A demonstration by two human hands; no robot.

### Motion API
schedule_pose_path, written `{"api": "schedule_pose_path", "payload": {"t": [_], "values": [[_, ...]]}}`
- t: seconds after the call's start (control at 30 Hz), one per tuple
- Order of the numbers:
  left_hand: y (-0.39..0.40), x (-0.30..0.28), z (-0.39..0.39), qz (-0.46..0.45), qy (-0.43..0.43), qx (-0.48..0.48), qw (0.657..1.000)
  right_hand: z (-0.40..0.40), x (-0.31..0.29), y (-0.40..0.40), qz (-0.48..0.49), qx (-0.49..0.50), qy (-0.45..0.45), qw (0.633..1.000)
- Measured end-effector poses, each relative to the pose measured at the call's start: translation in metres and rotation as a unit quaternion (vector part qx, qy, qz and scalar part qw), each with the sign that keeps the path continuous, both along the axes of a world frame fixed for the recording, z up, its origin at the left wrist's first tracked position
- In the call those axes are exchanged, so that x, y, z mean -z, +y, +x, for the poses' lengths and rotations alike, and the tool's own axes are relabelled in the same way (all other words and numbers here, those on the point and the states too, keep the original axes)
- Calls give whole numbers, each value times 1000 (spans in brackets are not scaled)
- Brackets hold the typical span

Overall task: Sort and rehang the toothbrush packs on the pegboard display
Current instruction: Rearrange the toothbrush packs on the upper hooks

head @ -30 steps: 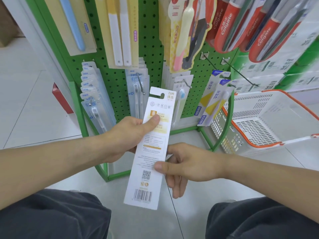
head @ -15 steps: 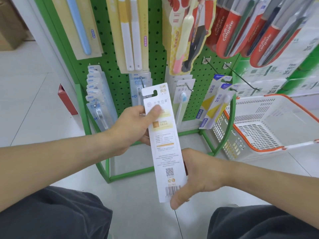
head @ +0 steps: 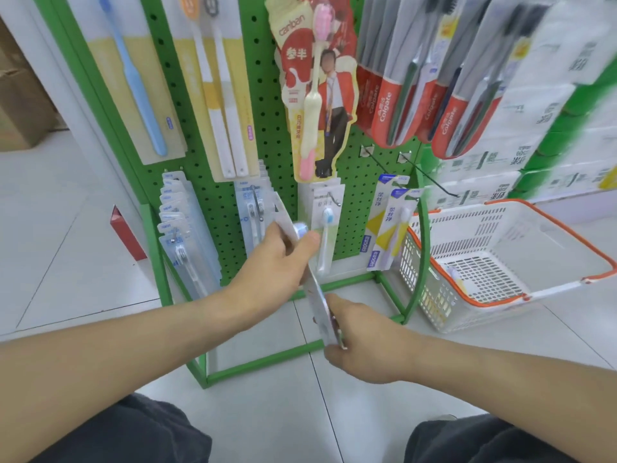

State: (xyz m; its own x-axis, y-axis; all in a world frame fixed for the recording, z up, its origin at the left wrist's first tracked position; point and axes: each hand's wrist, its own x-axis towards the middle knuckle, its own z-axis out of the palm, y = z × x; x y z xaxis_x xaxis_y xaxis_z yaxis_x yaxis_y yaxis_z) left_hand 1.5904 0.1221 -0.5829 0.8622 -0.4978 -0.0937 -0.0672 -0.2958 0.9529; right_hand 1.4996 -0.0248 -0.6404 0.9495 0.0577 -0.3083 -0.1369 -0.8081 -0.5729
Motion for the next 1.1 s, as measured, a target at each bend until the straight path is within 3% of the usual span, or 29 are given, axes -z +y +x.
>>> {"api": "schedule_pose_path", "payload": {"t": [0.13,0.27,0.37,0.57,0.77,0.93,1.1], "values": [[13,-24,-1,14,-16,51,998,-4,-23,-2,95,41,11,995],[38,-51,2,-107,-8,57,993,1,-42,-13,136,109,-75,982],[47,-71,5,-199,-64,14,978,8,-62,-8,213,93,-144,962],[59,-113,9,-327,-172,-72,926,29,-95,26,162,78,-306,935],[69,-144,21,-345,-271,-95,894,53,-121,58,153,87,-373,911],[69,-152,37,-308,-296,-62,902,65,-118,71,180,124,-368,904],[63,-155,54,-262,-304,-97,911,74,-122,74,167,141,-358,908]]}}
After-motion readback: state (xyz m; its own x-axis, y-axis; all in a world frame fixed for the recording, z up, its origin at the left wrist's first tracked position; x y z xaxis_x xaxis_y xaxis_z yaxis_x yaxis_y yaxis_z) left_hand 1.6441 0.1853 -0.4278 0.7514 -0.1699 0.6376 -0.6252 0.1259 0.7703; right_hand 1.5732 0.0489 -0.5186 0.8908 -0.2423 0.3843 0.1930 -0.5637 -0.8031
